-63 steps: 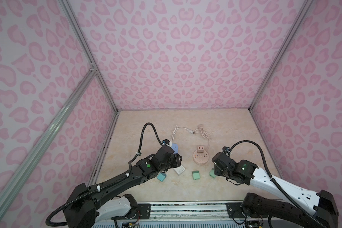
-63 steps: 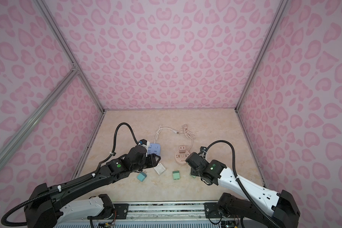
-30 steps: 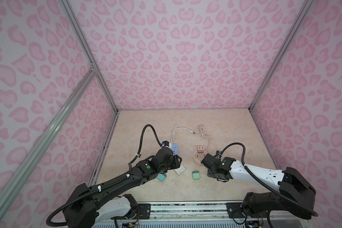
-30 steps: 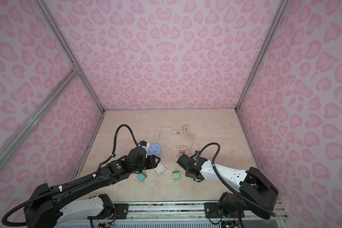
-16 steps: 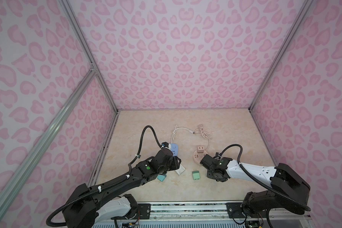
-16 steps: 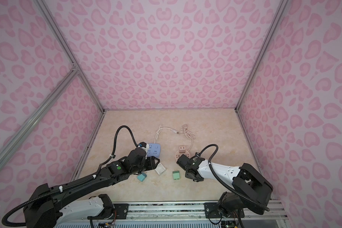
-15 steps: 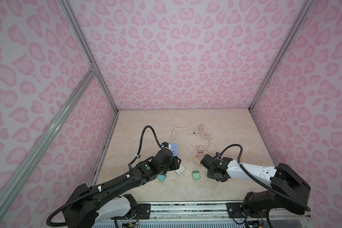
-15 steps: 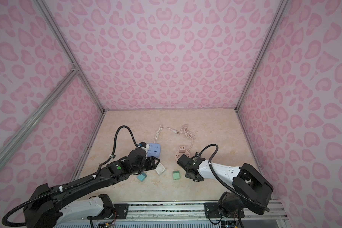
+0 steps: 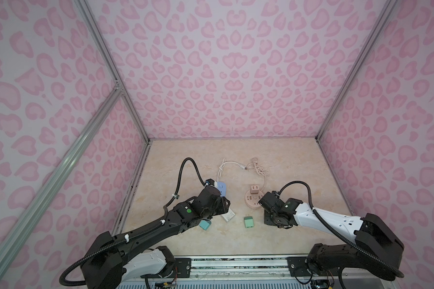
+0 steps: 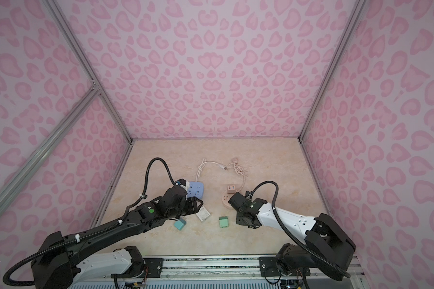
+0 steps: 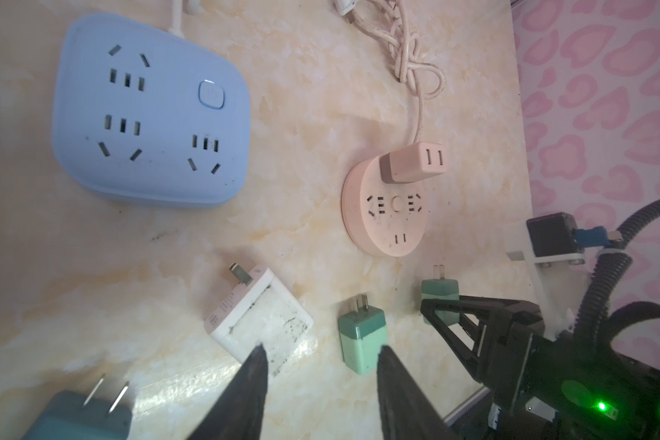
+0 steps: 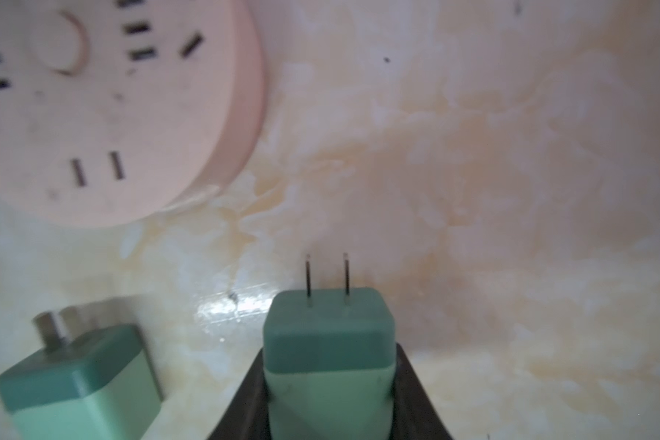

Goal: Insert plugs into power strip
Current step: Pick up the plug from the bottom-center of the table.

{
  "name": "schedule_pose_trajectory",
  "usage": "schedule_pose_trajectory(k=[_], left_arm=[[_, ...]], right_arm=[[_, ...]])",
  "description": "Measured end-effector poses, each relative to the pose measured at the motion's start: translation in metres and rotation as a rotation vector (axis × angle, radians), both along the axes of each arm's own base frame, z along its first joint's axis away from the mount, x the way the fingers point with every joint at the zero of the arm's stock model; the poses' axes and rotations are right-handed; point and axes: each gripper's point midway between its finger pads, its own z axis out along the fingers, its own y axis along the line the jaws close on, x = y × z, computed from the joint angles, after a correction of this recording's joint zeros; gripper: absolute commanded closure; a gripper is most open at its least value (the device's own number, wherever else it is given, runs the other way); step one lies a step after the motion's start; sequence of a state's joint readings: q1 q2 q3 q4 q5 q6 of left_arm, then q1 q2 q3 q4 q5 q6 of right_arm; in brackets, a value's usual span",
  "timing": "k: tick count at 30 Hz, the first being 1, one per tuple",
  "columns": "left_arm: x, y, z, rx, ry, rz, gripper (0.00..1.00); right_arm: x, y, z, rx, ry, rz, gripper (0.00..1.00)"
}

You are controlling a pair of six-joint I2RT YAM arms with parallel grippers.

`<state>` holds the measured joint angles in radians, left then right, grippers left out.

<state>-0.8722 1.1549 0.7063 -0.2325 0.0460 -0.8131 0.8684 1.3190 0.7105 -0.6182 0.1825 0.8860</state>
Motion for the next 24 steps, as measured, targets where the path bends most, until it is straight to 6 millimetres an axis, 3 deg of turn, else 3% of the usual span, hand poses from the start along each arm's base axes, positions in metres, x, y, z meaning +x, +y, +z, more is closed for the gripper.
schedule_pose_trajectory(k=[7, 24], left_arm=[[-0.004, -0.002, 0.012, -0.02, 0.036, 0.002, 0.51], [-0.021, -0.045, 0.011, -0.246, 0.171, -0.099, 0.5]], right_arm=[[-0.024, 0.06, 0.052, 0.069, -0.075, 0.381, 0.94], [-0.046, 0.09, 0.077, 0.187, -0.134, 0.627, 0.91]])
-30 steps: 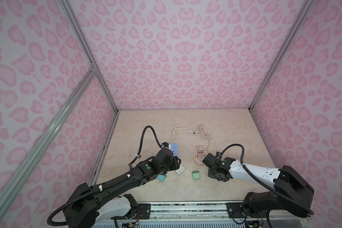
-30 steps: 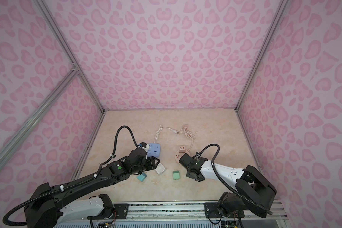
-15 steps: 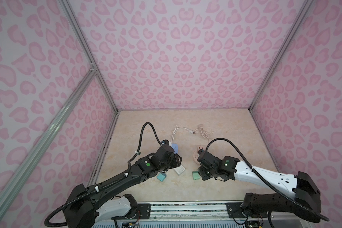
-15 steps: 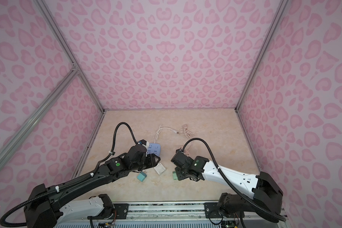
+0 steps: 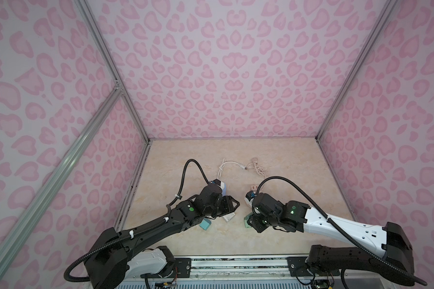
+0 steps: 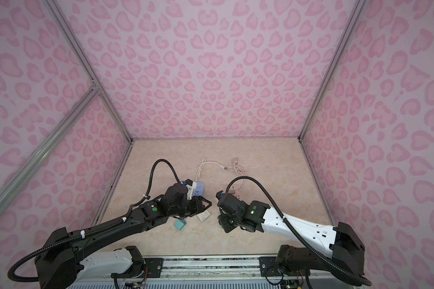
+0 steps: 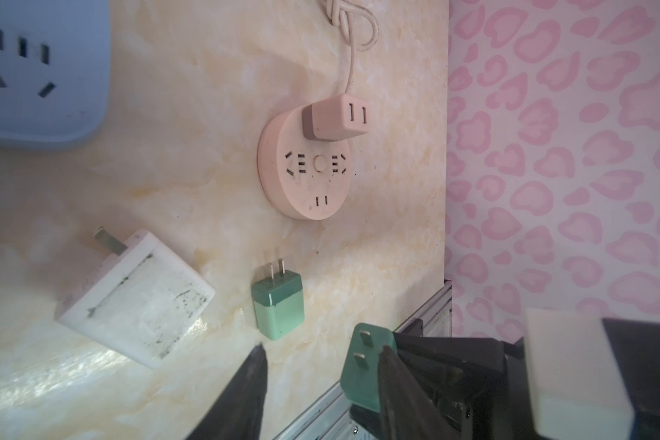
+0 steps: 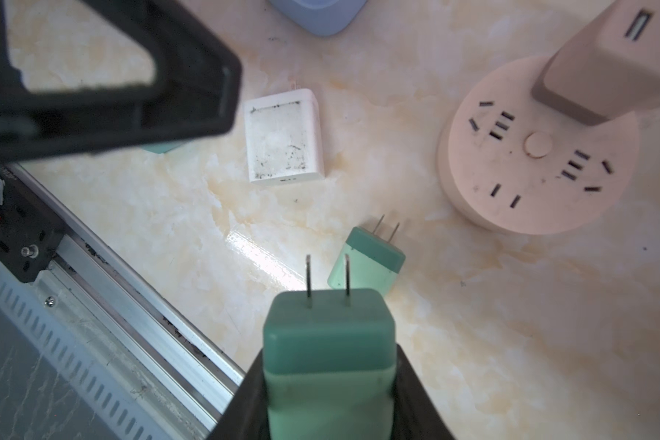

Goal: Insert plugs into power strip
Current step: Pick up the plug from the bottom-center of the table.

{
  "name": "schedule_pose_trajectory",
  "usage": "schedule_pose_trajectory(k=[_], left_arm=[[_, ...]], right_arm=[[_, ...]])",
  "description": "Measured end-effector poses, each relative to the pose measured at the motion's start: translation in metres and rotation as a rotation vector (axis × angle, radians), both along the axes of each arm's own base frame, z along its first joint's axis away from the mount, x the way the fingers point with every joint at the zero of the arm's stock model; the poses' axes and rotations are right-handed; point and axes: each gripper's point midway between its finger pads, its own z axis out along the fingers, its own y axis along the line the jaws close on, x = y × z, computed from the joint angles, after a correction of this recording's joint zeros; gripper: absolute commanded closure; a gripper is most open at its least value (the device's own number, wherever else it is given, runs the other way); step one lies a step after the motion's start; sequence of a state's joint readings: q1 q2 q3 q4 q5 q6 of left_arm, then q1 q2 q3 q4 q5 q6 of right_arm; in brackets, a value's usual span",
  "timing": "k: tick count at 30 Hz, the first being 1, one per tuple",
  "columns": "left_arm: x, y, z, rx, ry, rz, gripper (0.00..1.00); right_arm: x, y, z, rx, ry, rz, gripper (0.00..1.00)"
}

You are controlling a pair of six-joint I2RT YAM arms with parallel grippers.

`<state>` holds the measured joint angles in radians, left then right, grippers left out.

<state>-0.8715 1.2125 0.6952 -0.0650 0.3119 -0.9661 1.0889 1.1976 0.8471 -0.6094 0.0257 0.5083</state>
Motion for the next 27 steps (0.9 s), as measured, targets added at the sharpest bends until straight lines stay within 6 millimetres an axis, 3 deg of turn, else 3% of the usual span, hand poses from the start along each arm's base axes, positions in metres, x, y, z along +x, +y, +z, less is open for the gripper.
schedule_pose_trajectory(k=[9, 27], left_arm=[[-0.009, -0.021, -0.001, -0.096, 0.043, -0.084, 0.5], [-0.023, -0.021, 0.007, -0.163, 0.036, -0.138, 0.5]], right_arm=[[0.003, 0.011, 0.009, 0.017, -0.02, 0.029, 0.88], [0.01, 0.022, 0.015, 0.063, -0.03, 0.033, 0.87]])
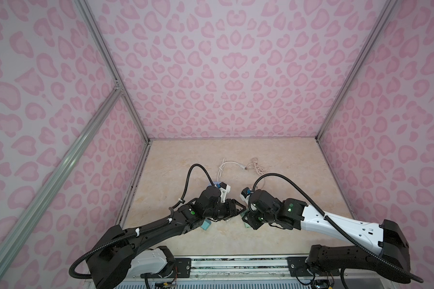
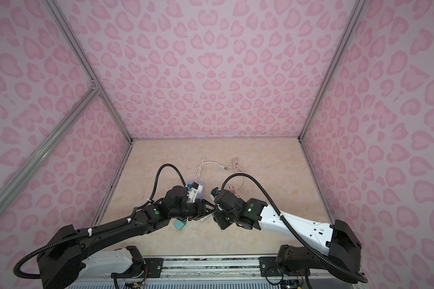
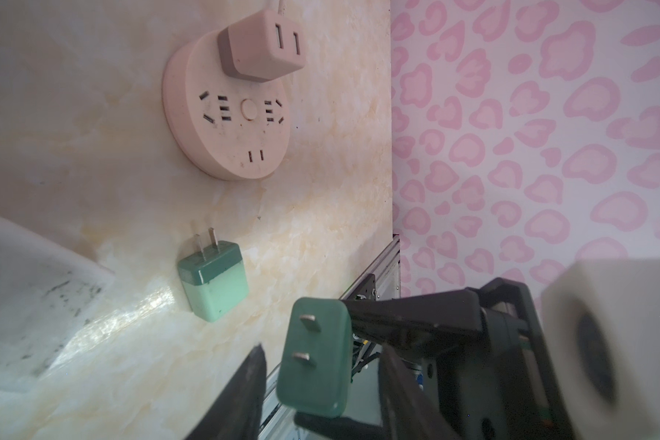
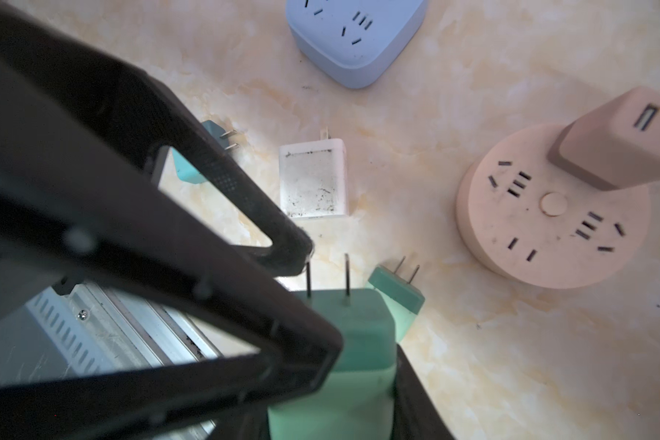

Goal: Insert plugs into power strip
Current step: Pick up the plug from the bottom-center of the table.

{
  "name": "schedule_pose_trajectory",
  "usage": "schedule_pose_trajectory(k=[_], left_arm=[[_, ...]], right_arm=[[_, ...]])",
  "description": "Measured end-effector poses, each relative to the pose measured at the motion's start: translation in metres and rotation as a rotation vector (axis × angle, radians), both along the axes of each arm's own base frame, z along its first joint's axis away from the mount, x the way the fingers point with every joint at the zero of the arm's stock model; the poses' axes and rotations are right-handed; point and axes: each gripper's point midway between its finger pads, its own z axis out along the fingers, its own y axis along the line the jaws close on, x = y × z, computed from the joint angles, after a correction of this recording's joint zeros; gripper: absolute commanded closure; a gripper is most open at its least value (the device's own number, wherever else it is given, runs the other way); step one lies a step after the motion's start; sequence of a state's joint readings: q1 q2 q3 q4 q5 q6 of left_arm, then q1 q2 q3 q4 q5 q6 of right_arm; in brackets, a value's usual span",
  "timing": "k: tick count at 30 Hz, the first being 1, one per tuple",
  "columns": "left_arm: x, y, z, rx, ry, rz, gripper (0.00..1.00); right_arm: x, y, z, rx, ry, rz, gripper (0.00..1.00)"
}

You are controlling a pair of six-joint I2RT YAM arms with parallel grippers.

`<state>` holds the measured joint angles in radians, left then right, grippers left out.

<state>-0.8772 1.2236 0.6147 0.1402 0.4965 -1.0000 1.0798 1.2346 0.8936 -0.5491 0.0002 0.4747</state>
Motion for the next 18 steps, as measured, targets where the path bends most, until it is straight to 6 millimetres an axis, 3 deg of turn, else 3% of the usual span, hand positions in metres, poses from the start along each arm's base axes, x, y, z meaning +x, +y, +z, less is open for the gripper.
schedule_pose_trajectory(k=[18], left_arm=[[-0.0026, -0.0049, 0.0024, -0.029, 0.004, -0.017, 0.58]], right_arm=[[0.0057, 0.0036, 0.0089, 0.049, -0.006, 0.005, 0.86]])
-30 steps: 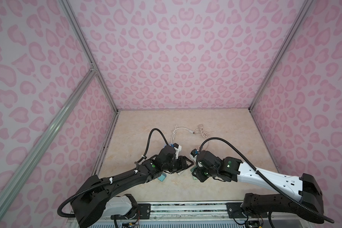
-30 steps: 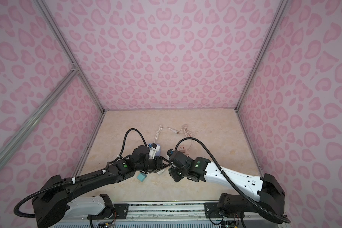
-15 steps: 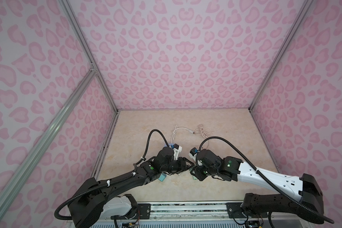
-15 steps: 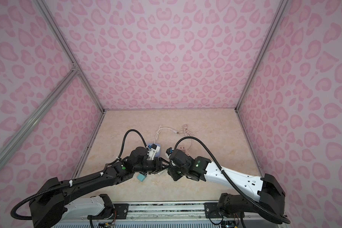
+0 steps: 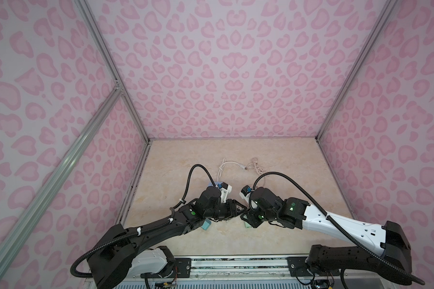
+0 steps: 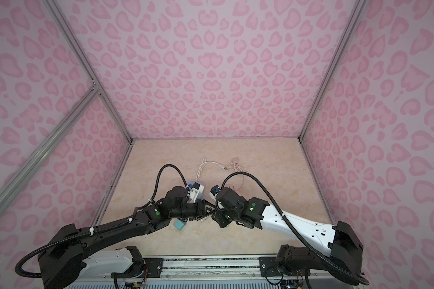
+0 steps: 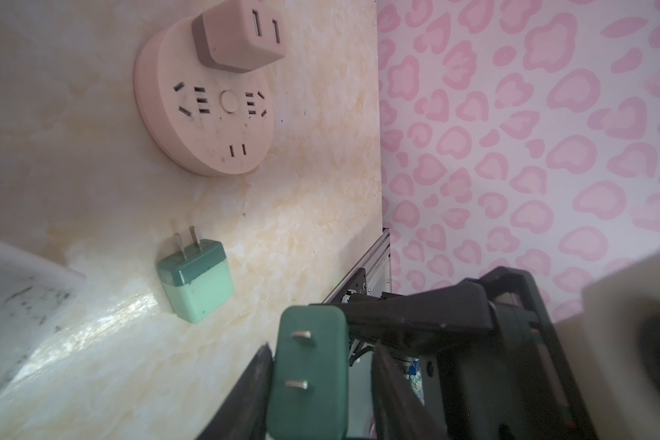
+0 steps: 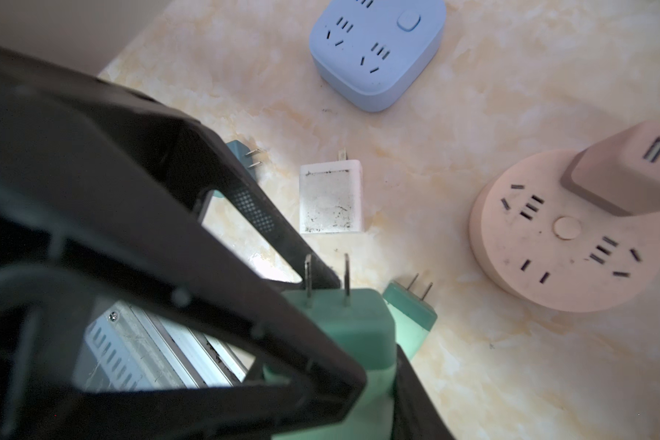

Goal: Insert plugs into power strip
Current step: Pick up the plug from the bottom-center of the table.

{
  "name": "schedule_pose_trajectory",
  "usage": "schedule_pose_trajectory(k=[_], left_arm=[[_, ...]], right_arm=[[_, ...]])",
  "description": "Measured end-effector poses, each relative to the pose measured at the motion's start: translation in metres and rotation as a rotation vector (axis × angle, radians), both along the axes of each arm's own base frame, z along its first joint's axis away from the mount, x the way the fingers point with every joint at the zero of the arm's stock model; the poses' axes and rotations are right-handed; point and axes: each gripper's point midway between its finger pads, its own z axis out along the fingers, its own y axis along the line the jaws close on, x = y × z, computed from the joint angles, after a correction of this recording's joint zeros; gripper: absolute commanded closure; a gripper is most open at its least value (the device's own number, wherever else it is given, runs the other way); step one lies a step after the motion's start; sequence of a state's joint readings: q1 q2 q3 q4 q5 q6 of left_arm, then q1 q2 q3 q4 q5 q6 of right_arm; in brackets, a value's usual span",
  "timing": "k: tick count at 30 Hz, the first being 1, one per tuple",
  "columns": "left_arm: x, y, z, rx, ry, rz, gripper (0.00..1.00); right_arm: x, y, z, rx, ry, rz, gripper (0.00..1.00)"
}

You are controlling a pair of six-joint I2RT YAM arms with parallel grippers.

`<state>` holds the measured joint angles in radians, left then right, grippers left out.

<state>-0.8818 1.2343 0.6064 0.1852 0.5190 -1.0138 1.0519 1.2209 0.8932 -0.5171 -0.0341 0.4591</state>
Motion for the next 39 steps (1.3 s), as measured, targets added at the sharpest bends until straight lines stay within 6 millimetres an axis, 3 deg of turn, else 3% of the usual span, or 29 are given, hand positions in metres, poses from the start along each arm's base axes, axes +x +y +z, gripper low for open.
schedule_pose_trajectory(k=[12, 17, 22, 29, 34, 39], left_arm=[[0.001, 0.0, -0.006, 0.013, 0.013, 0.005, 0.63], [0.002, -0.001, -0.008, 0.014, 0.015, 0.005, 0.73], [0.003, -0.002, -0.008, 0.012, 0.01, 0.009, 0.97], [0.007, 0.001, -0.007, 0.017, -0.012, 0.039, 0.97], [0.021, 0.014, 0.002, 0.035, -0.071, 0.13, 0.97], [0.039, 0.031, 0.023, 0.03, -0.157, 0.253, 0.97]], right_arm=[[0.002, -0.001, -0.003, 0.002, 0.017, 0.002, 0.85], [0.002, 0.0, -0.005, -0.006, 0.026, 0.002, 0.83], [0.003, 0.0, -0.004, -0.01, 0.028, 0.002, 0.74], [0.008, -0.001, -0.003, 0.009, 0.045, -0.011, 0.5], [0.018, 0.0, 0.016, 0.101, 0.035, -0.053, 0.42], [0.025, -0.008, 0.033, 0.209, 0.026, -0.141, 0.42]])
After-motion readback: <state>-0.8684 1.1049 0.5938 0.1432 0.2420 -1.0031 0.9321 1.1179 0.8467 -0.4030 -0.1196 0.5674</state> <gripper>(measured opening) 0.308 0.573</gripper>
